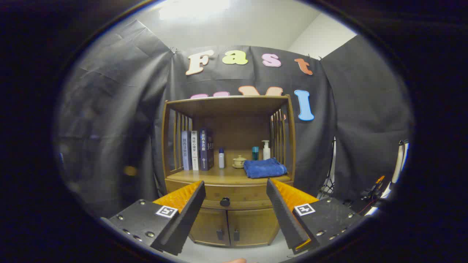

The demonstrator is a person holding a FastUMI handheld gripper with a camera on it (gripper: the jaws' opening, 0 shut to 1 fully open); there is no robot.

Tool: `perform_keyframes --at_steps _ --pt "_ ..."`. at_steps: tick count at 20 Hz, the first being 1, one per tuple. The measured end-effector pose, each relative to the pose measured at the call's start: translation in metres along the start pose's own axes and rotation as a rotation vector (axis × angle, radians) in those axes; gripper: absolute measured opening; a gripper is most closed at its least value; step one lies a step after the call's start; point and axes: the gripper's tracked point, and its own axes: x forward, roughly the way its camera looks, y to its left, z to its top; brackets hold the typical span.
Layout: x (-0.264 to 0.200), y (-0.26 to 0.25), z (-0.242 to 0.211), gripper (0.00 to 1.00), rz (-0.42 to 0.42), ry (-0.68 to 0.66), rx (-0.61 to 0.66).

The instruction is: Pull open the drawer, take out the items inside it, and place them on the countertop above the cabinet.

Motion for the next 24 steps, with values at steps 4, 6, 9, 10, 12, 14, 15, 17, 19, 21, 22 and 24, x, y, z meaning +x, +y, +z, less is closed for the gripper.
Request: perform_keyframes --at_steps 4,6,9,10,12,14,15,17,19,21,22,24 --pt "-0.0029 -0.0054 0.0026 1.0 -0.018 -0.006 -0.002" --pt "-0.0036 -0.0067 0.0025 1.0 -0.022 -0.001 -0.004" --pt "-0.0053 -0.0095 0.0033 1.0 -0.029 -0.004 -0.007" --pt "-0.0058 -0.0101 0.0038 1.0 -0.032 -0.005 -0.006" --pt "-0.0066 -0.0103 0.0042 1.0 -0.034 -0.007 -0.007" --pt "-0.0063 -0.0105 0.0046 1.0 -0.035 -0.008 -0.007" --pt "-0.0052 -0.0097 0.005 1.0 -0.033 -0.006 -0.007" --pt "-0.0054 -0.0094 0.0038 1.0 -0.032 0.0 -0.006" --pt "-0.0074 -0.0099 0.0048 1.0 -0.033 0.0 -0.014" --pt "-0.0071 -0.0113 0.0065 1.0 -0.039 -0.004 -0.017" --pt "-0.0069 -0.0114 0.0073 1.0 -0.041 -0.005 -0.016" --pt "-0.0081 -0.0114 0.0081 1.0 -0.039 -0.005 -0.016"
